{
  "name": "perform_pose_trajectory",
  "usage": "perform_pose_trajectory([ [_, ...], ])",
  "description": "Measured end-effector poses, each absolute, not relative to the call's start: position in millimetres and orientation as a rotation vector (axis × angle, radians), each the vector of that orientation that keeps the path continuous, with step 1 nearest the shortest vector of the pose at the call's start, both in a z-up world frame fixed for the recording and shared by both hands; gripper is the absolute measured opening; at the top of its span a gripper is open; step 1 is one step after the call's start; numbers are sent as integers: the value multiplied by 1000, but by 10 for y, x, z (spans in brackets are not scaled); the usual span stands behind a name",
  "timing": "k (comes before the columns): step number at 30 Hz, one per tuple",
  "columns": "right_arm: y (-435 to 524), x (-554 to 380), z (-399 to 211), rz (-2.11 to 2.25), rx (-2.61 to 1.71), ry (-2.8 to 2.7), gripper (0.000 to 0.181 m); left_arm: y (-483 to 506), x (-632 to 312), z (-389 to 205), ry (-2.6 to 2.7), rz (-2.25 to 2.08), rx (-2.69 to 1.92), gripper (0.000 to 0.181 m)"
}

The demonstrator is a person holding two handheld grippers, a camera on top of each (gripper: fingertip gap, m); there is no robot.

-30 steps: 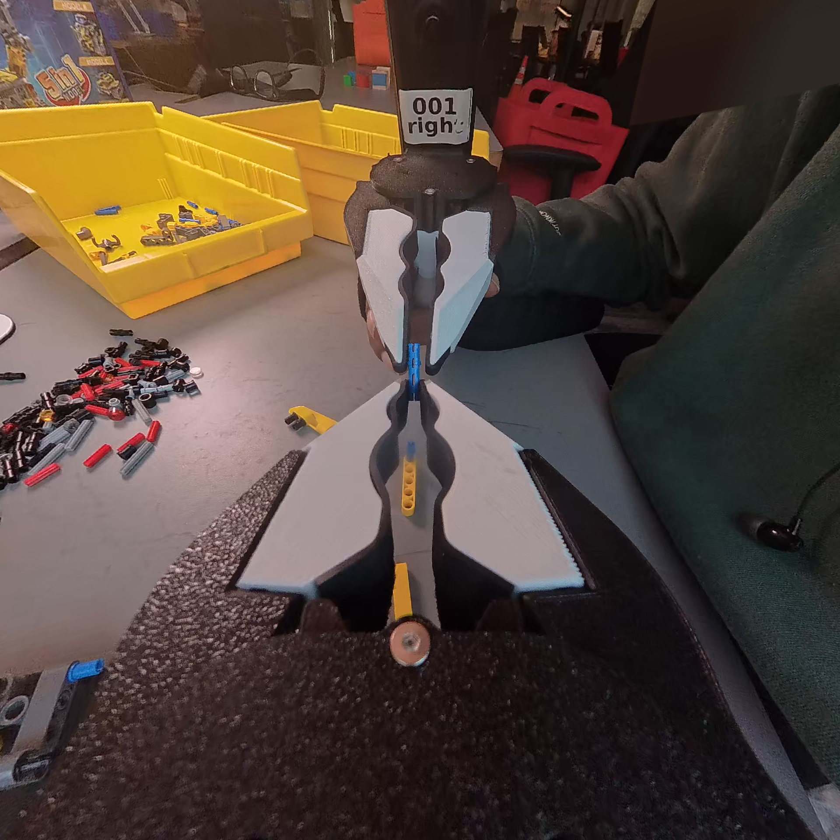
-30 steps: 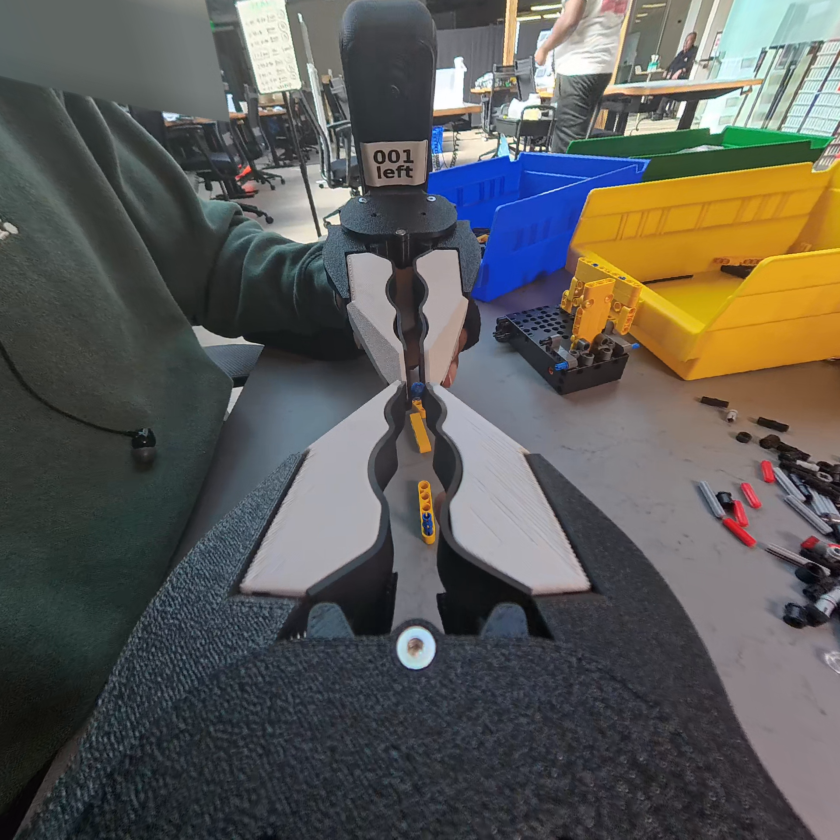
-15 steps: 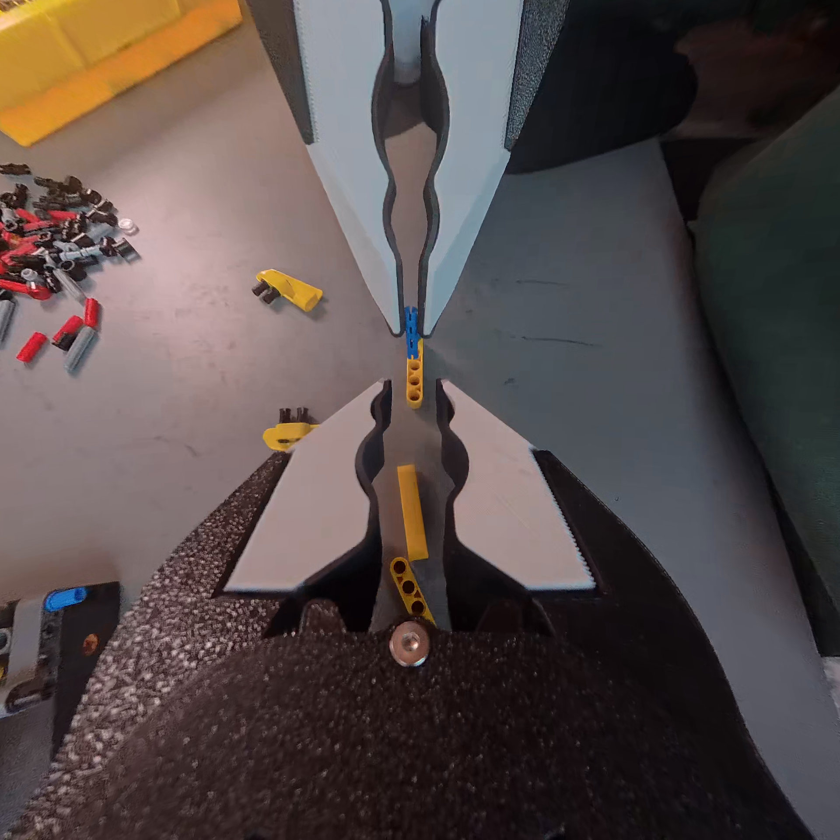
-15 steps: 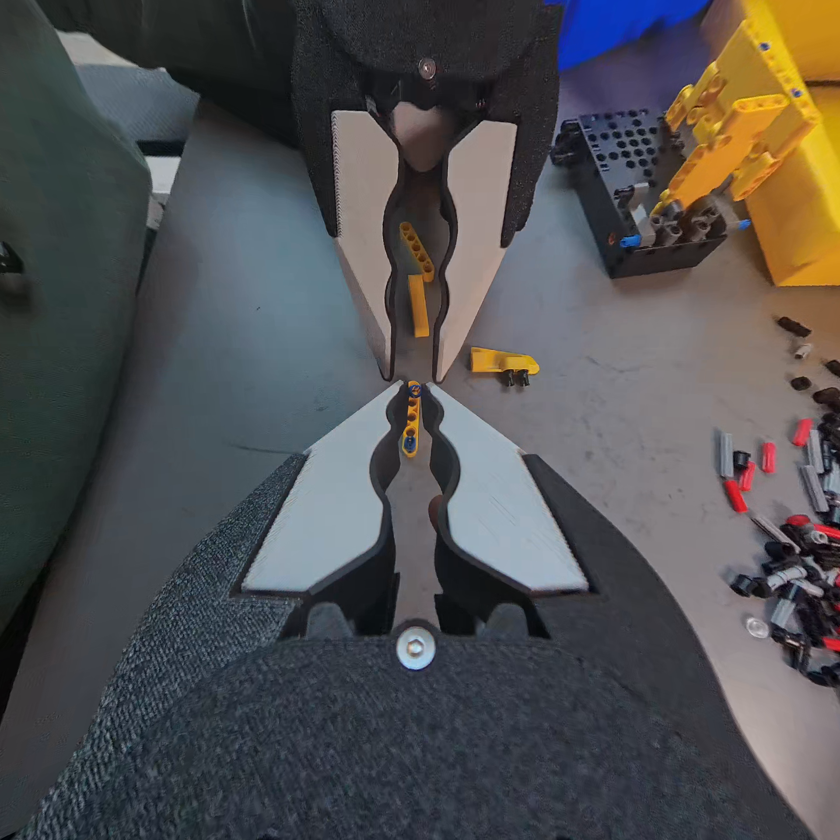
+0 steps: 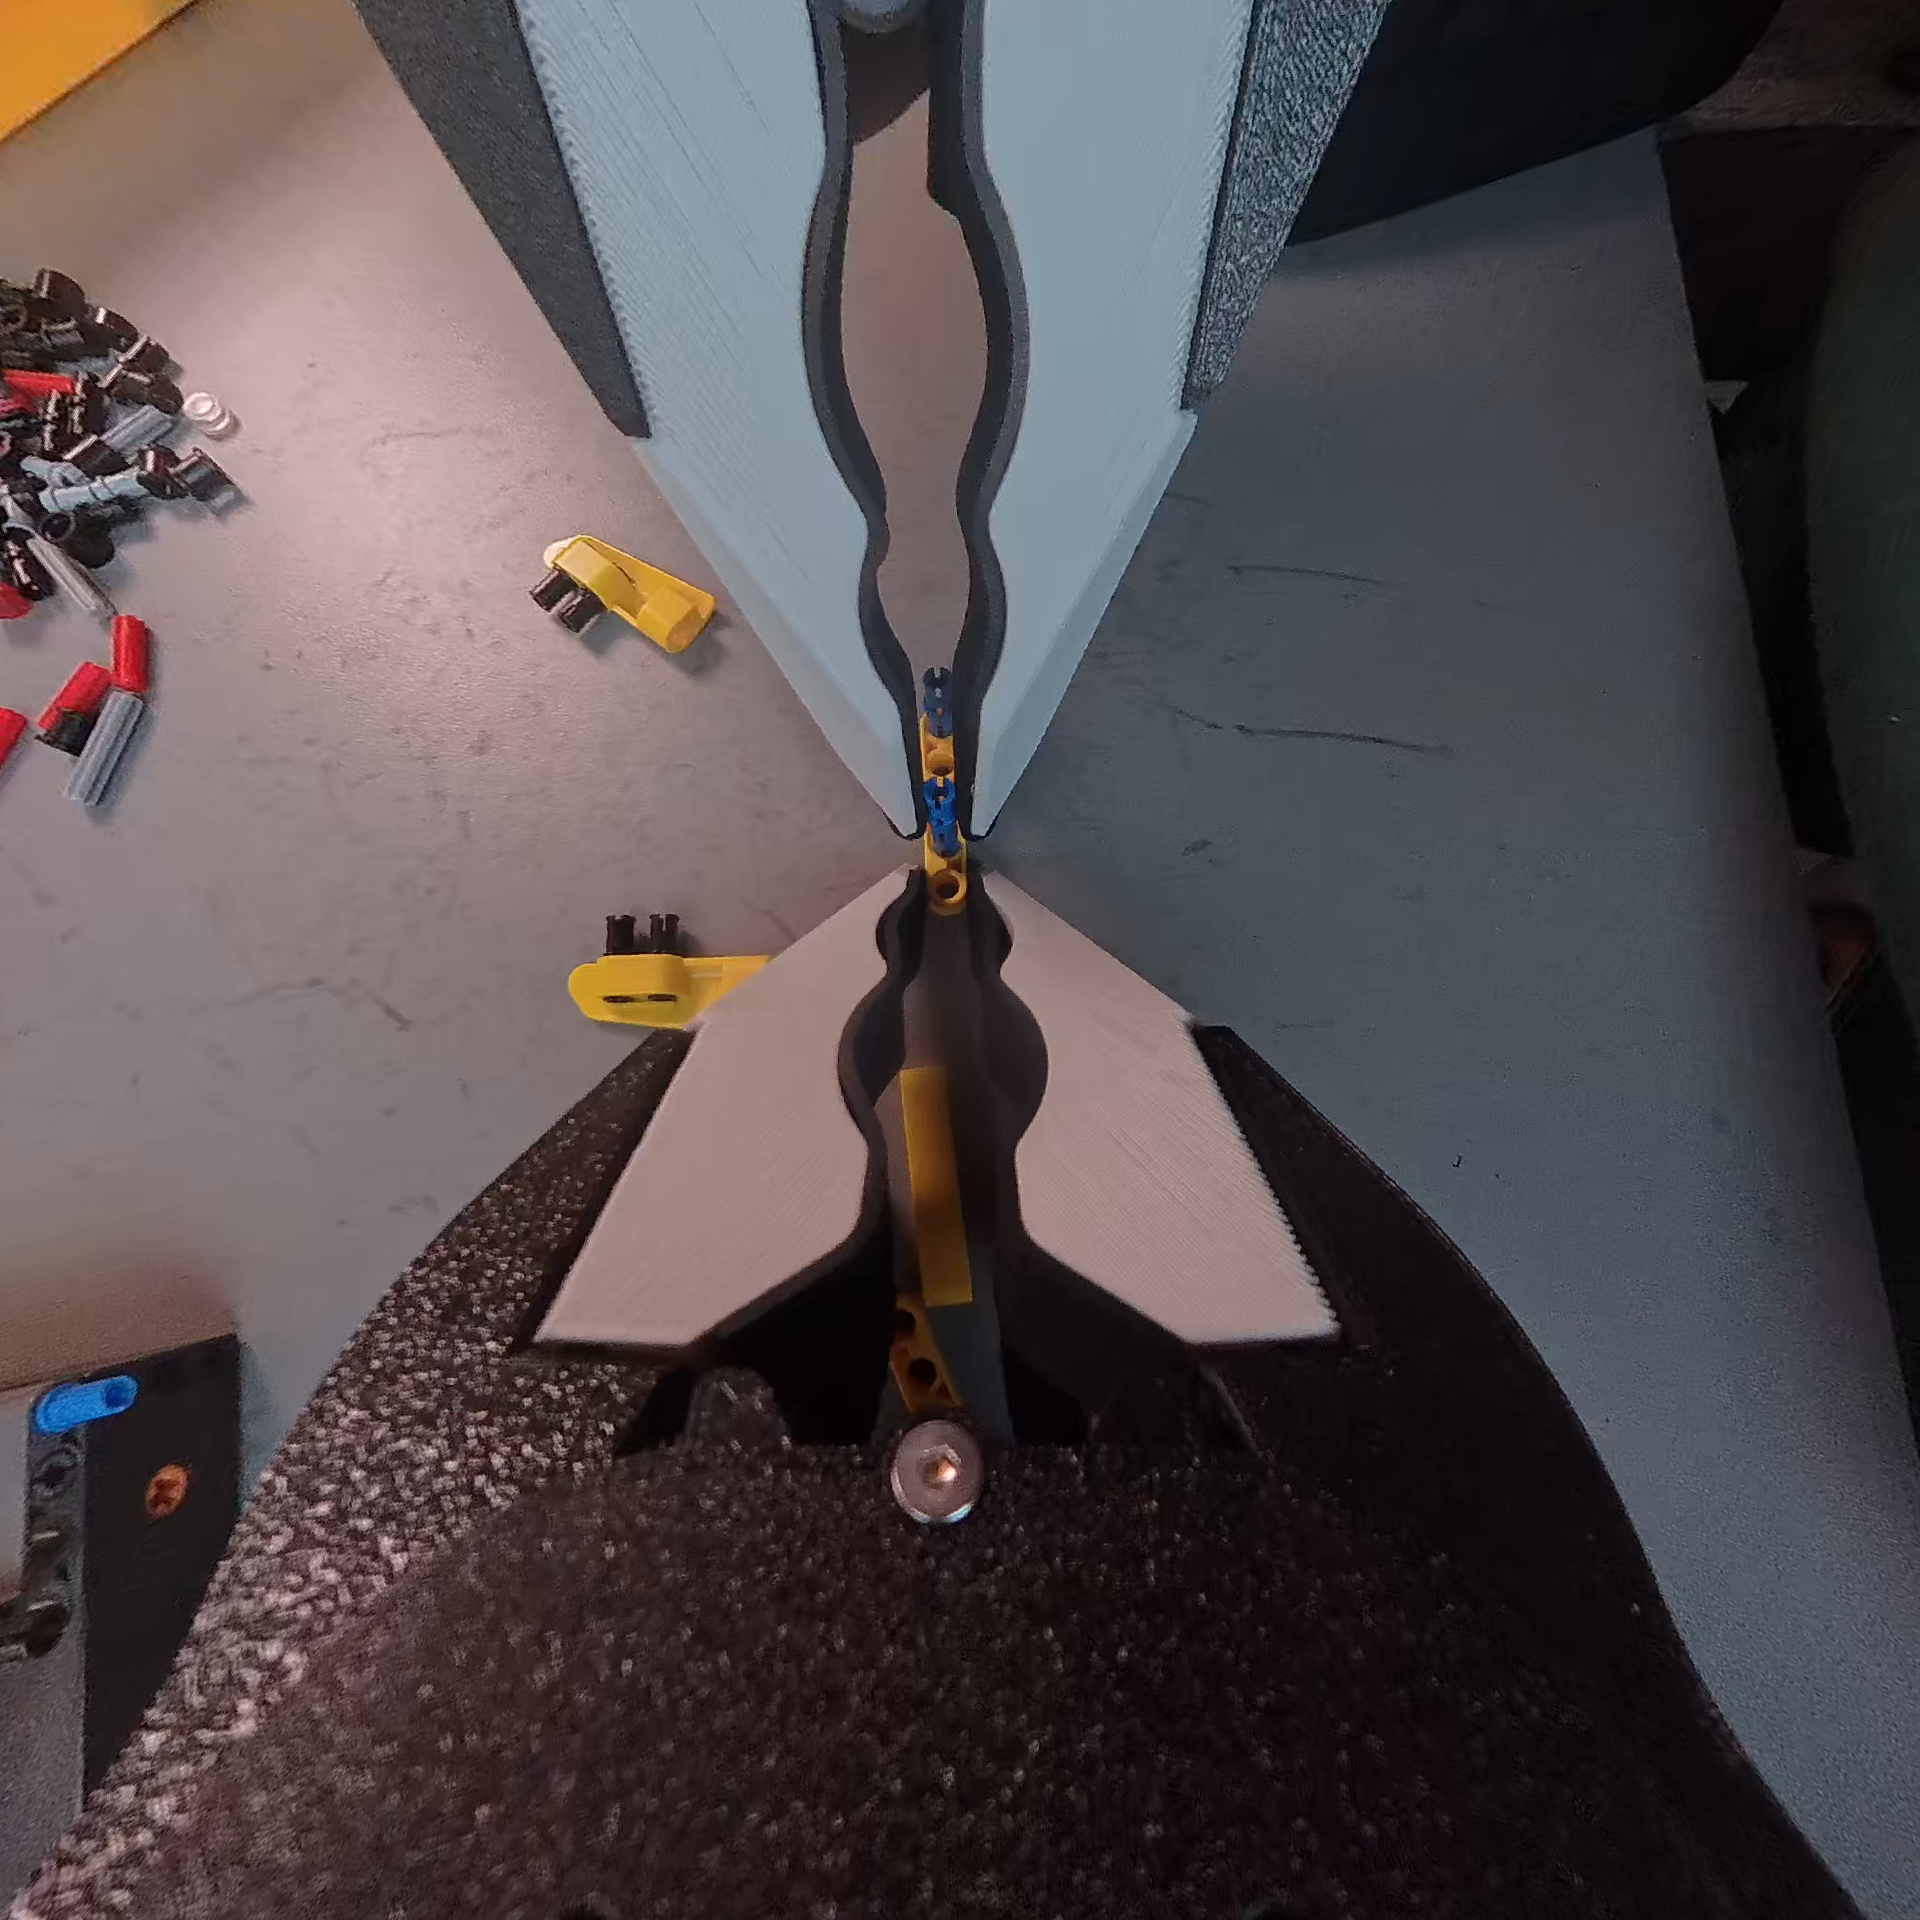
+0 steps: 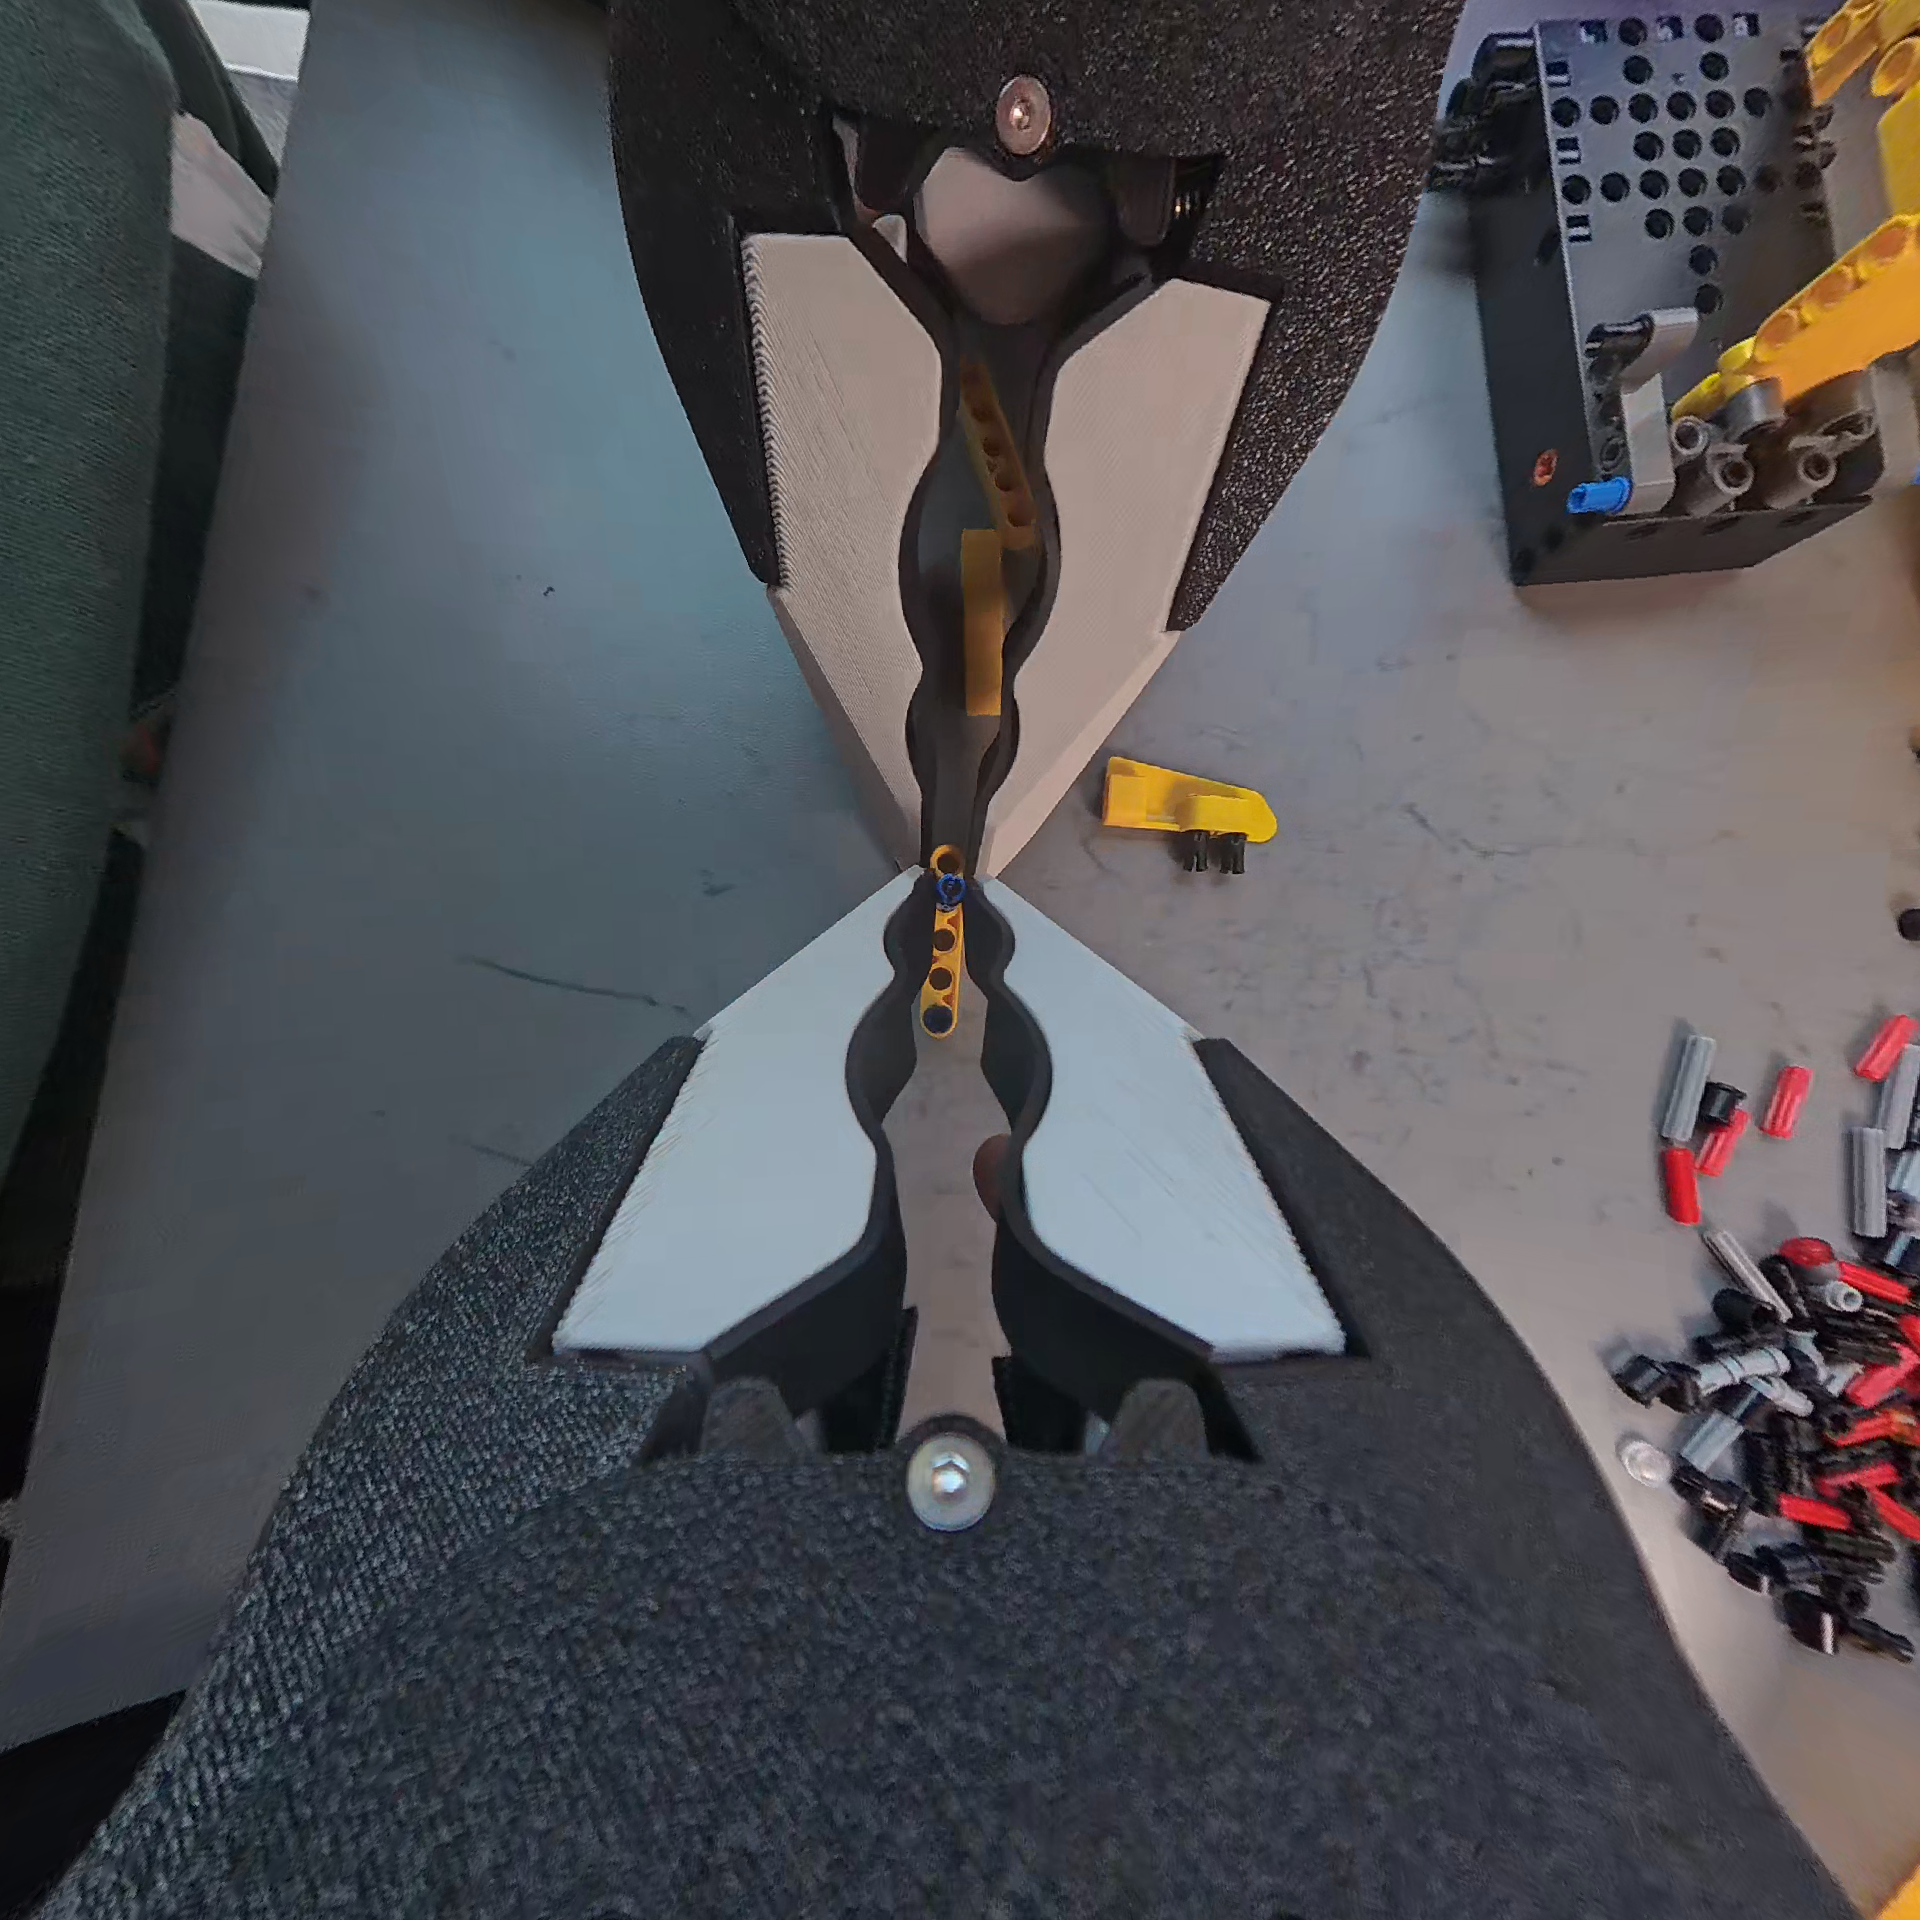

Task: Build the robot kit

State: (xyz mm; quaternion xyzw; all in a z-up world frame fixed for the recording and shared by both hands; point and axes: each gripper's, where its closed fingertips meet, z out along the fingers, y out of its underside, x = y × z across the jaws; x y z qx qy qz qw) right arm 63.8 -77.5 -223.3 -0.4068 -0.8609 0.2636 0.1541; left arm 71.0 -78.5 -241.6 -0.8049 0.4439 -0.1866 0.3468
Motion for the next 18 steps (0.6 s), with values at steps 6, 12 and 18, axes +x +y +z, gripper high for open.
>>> perform_pose_trajectory([
  [6,-790,636,-2239,660,-1063,-2526,4,-785,710,-2417,1146,-499,-2095,6],
  [12,-735,692,-2277,635,-1064,-2586,4,-787,707,-2416,1142,-510,-2100,6],
  [18,-745,682,-2270,596,-1072,-2645,4,-785,706,-2415,1140,-517,-2103,6],
])
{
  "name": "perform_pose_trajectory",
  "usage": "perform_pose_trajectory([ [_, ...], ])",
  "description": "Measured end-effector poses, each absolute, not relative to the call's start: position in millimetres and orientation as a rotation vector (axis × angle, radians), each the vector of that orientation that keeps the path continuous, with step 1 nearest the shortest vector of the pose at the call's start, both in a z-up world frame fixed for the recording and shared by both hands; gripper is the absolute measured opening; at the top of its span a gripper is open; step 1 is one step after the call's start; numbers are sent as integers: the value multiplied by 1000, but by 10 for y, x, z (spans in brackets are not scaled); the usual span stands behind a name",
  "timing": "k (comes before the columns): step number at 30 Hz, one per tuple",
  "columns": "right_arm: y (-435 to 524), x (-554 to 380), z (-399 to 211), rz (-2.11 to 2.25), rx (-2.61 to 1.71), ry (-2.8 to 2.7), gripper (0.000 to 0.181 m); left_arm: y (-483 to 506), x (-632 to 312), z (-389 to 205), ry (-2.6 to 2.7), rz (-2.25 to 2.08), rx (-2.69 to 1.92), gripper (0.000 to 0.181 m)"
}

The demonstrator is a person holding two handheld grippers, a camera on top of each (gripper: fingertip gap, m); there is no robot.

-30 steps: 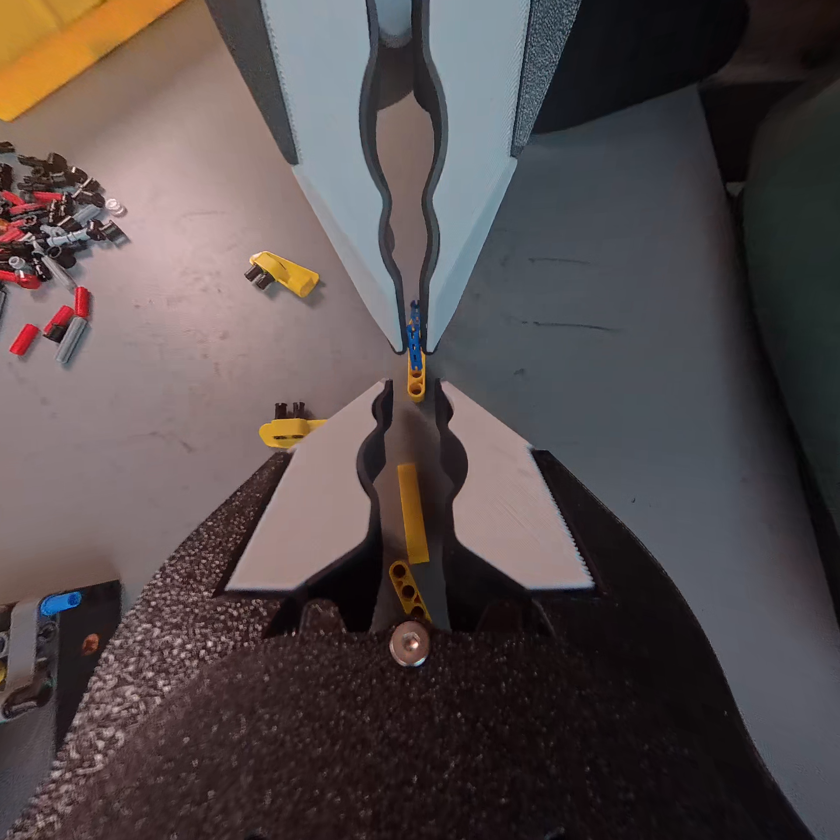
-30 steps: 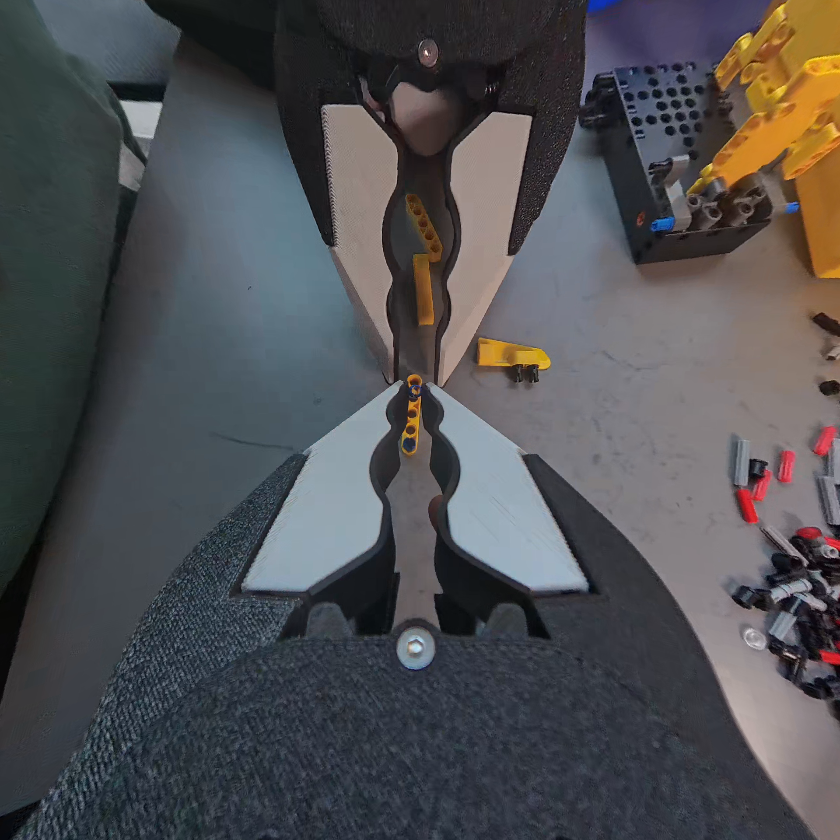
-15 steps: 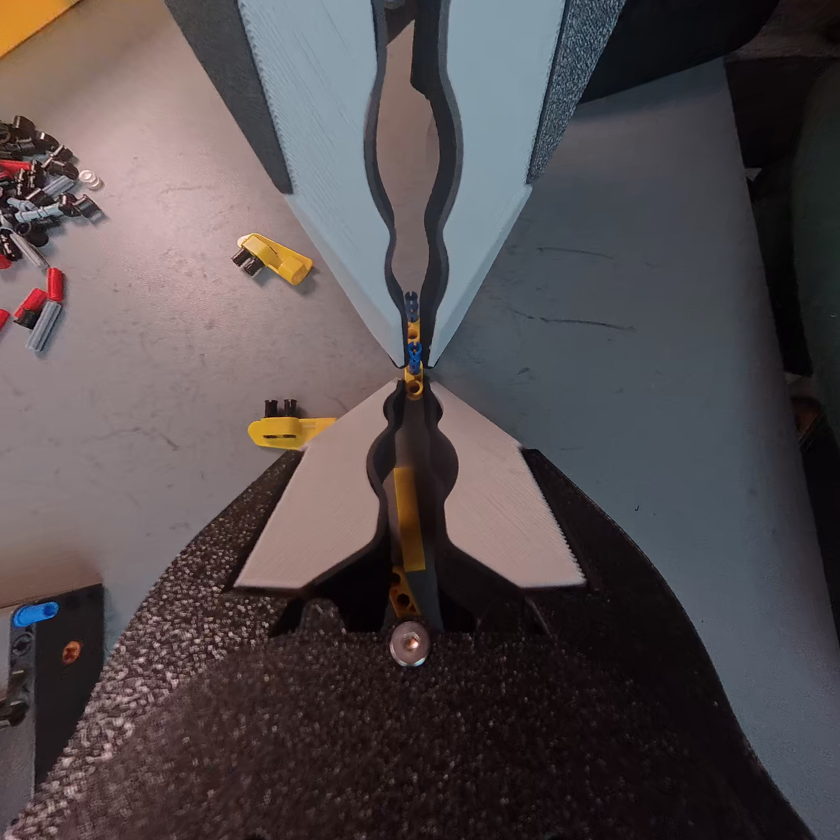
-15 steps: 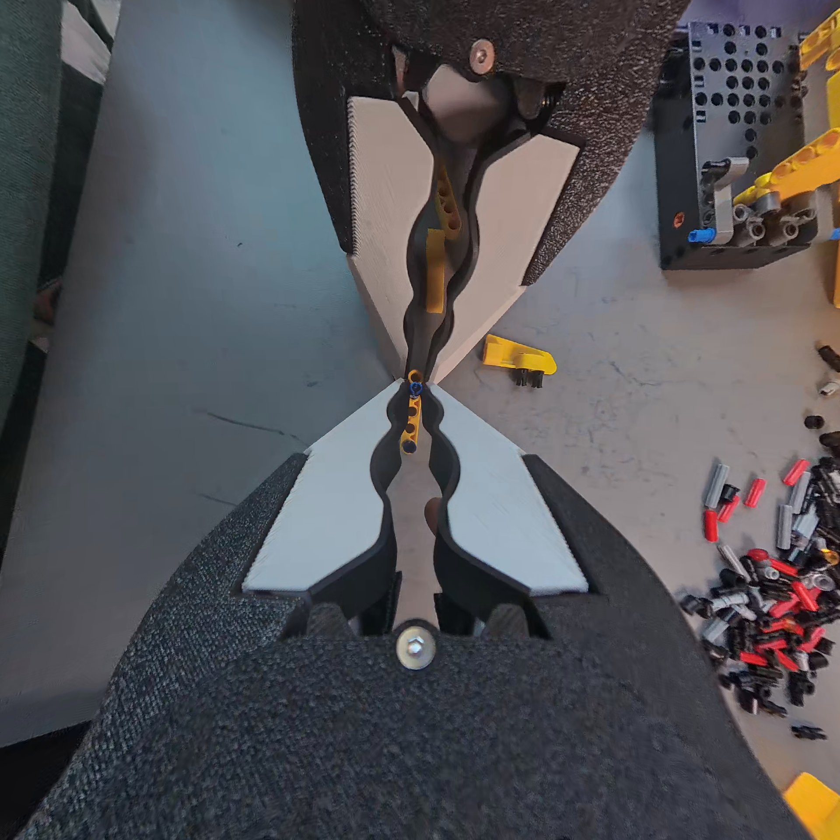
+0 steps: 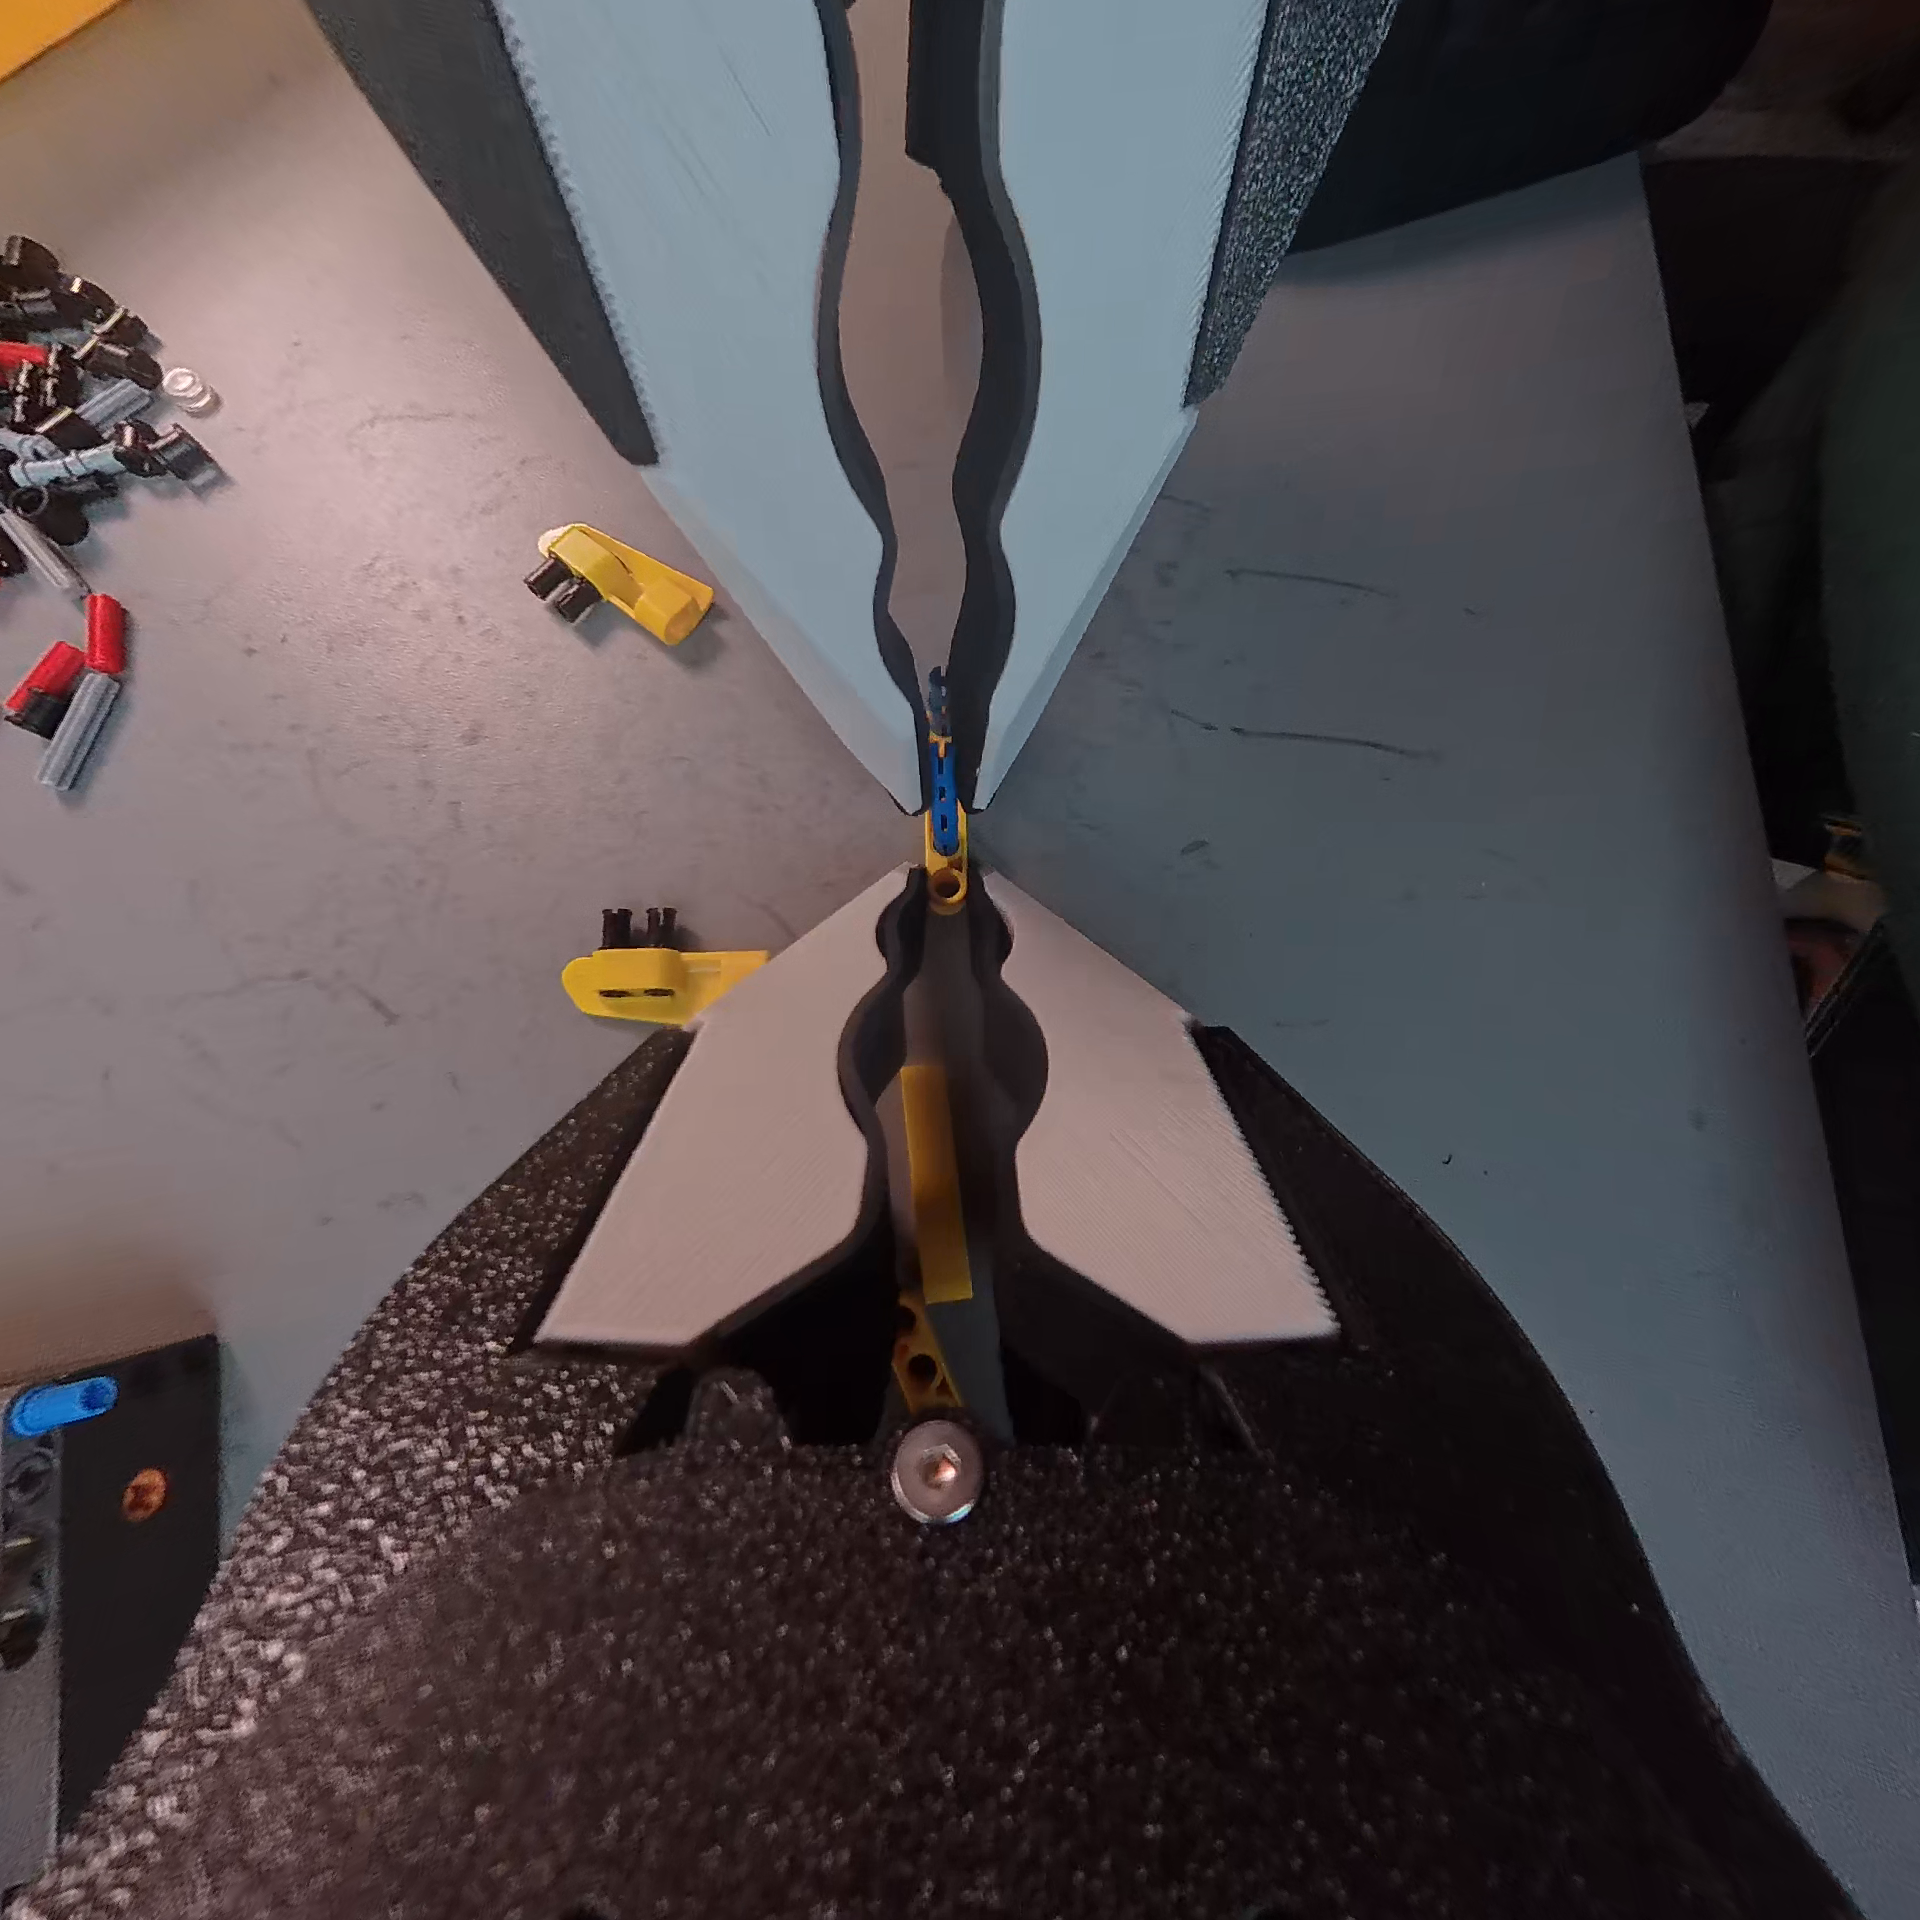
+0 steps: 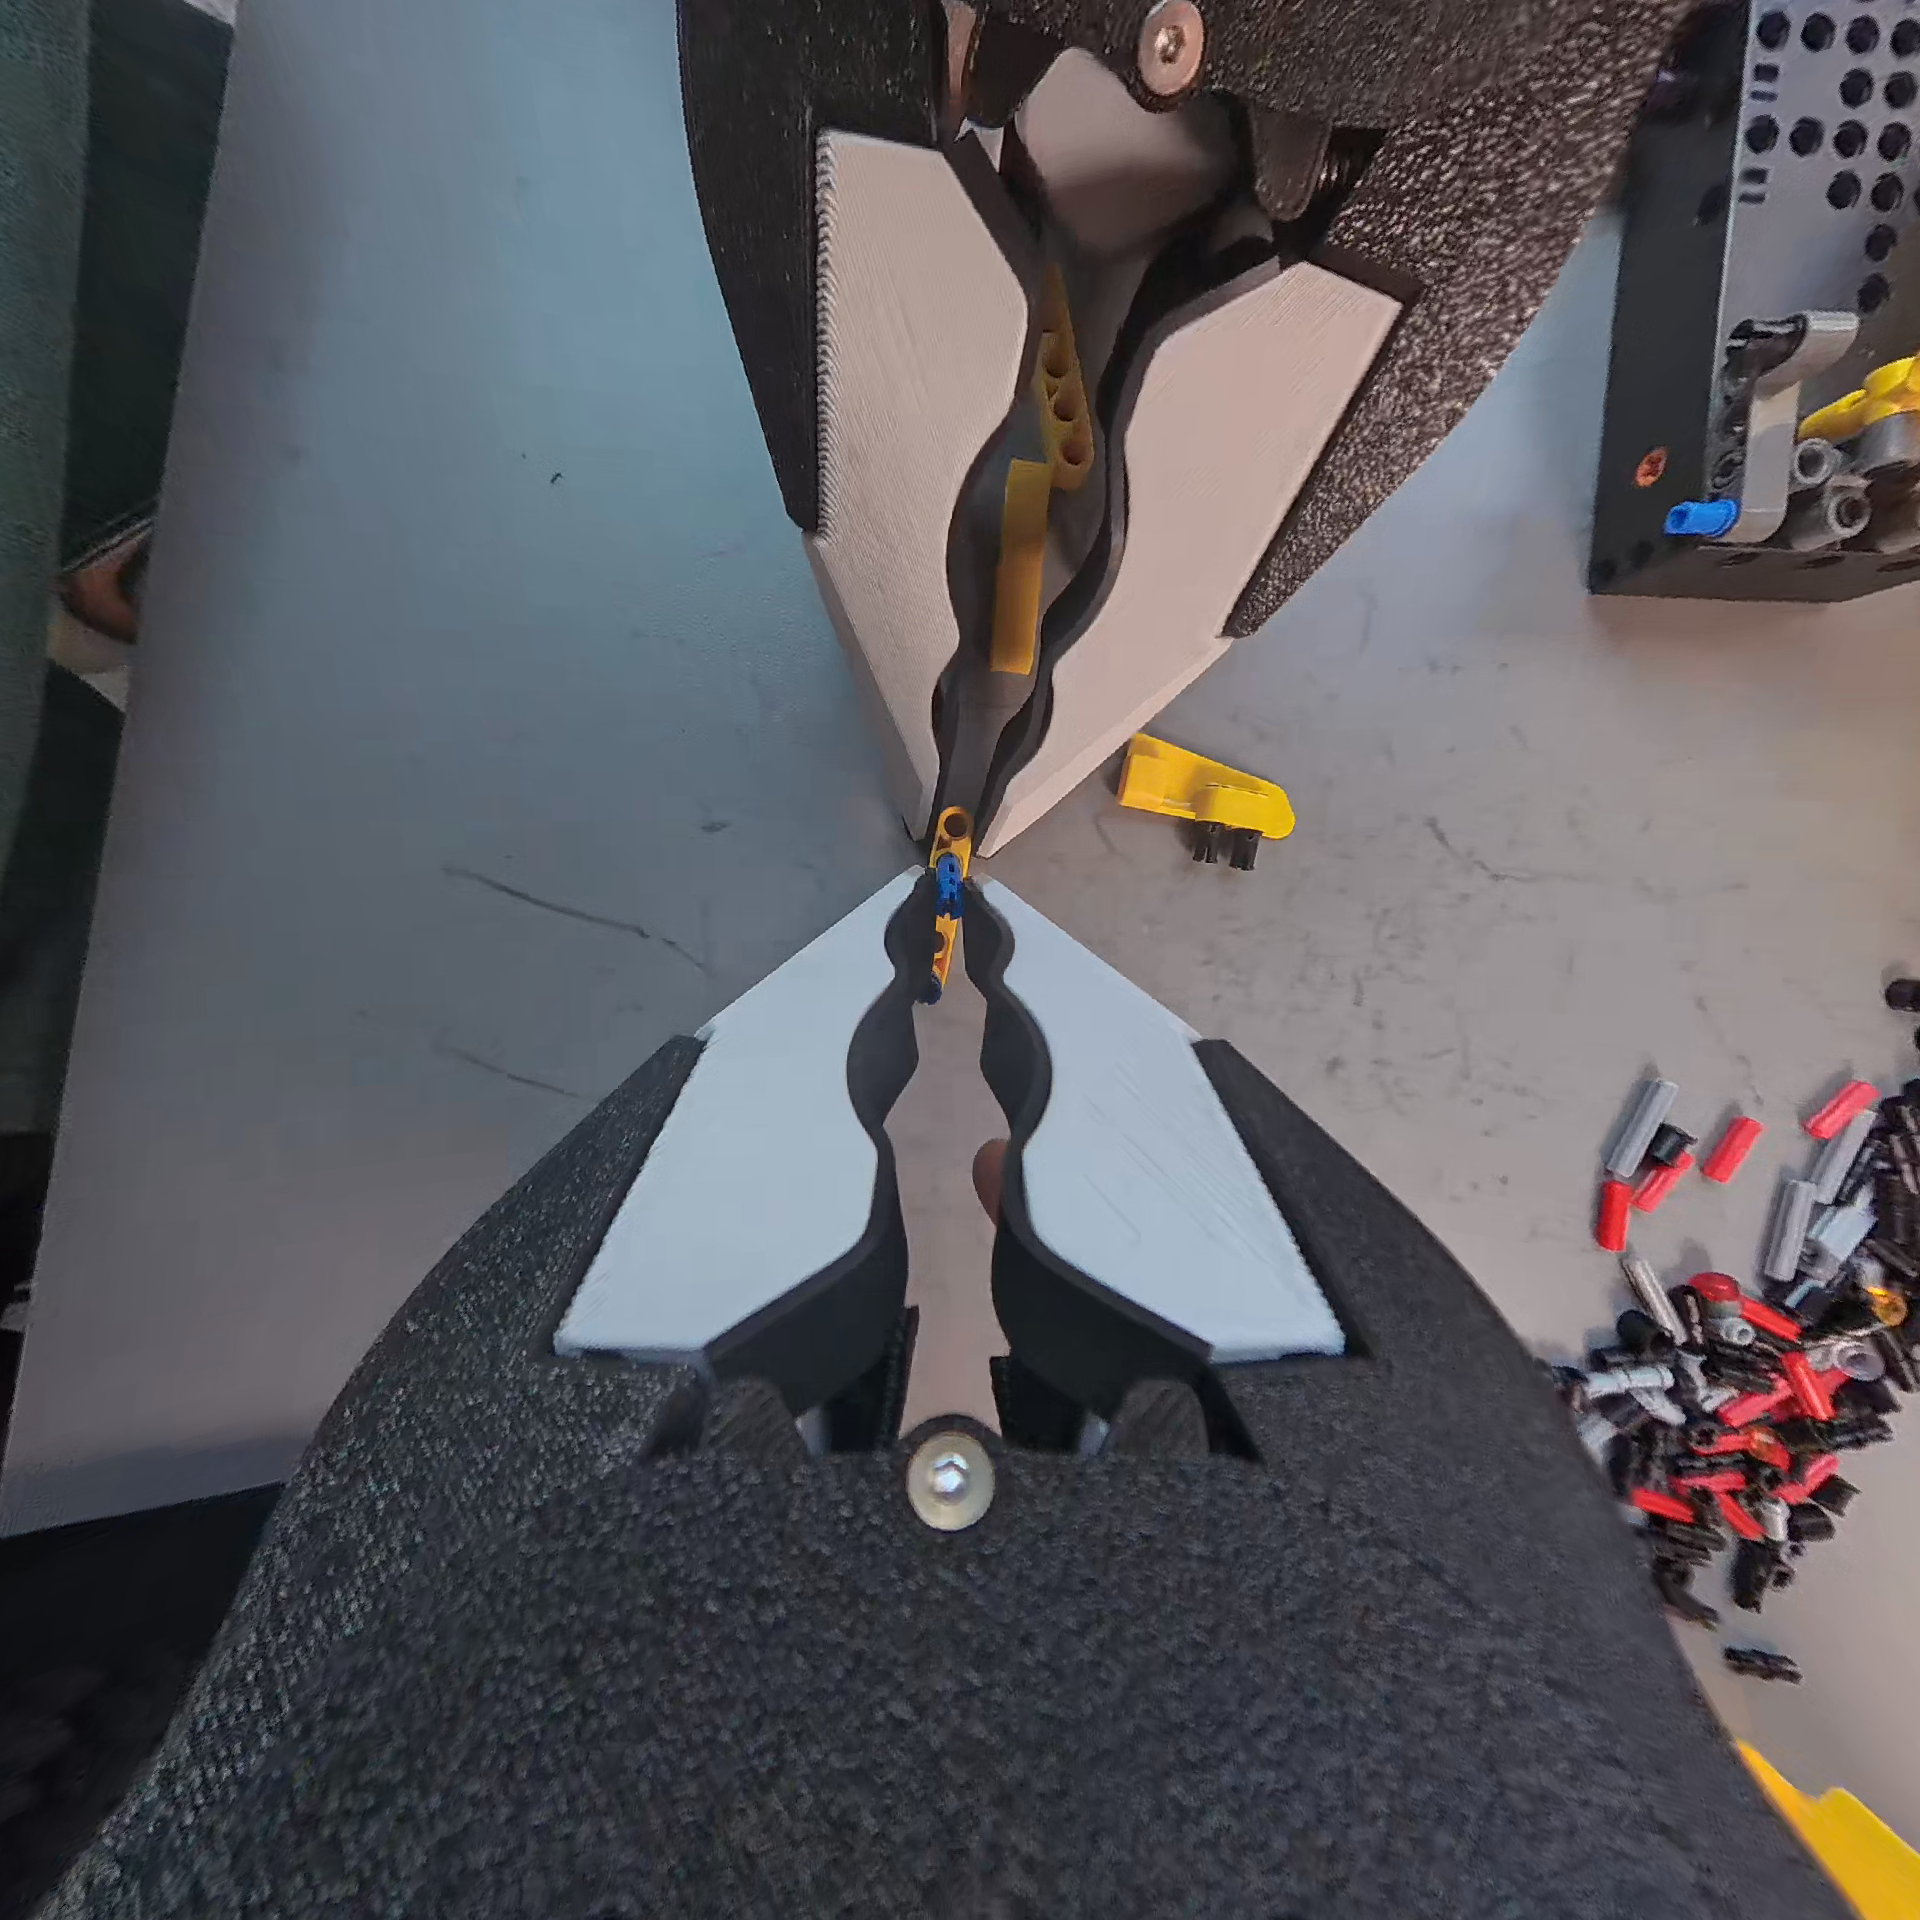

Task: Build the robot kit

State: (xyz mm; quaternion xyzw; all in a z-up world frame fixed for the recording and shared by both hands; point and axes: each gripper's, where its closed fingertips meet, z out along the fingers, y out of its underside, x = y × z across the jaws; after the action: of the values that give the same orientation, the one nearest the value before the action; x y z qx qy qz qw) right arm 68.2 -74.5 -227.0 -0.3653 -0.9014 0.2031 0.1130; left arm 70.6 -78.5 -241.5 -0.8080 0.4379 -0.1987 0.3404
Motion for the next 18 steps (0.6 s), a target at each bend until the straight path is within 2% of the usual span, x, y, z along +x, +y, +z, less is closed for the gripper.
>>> perform_pose_trajectory([
  [8,-803,661,-2307,389,-828,-2851,3,-792,702,-2410,1126,-573,-2115,6],
  [18,-800,649,-2340,452,-915,-2781,4,-800,702,-2413,1118,-601,-2126,6],
])
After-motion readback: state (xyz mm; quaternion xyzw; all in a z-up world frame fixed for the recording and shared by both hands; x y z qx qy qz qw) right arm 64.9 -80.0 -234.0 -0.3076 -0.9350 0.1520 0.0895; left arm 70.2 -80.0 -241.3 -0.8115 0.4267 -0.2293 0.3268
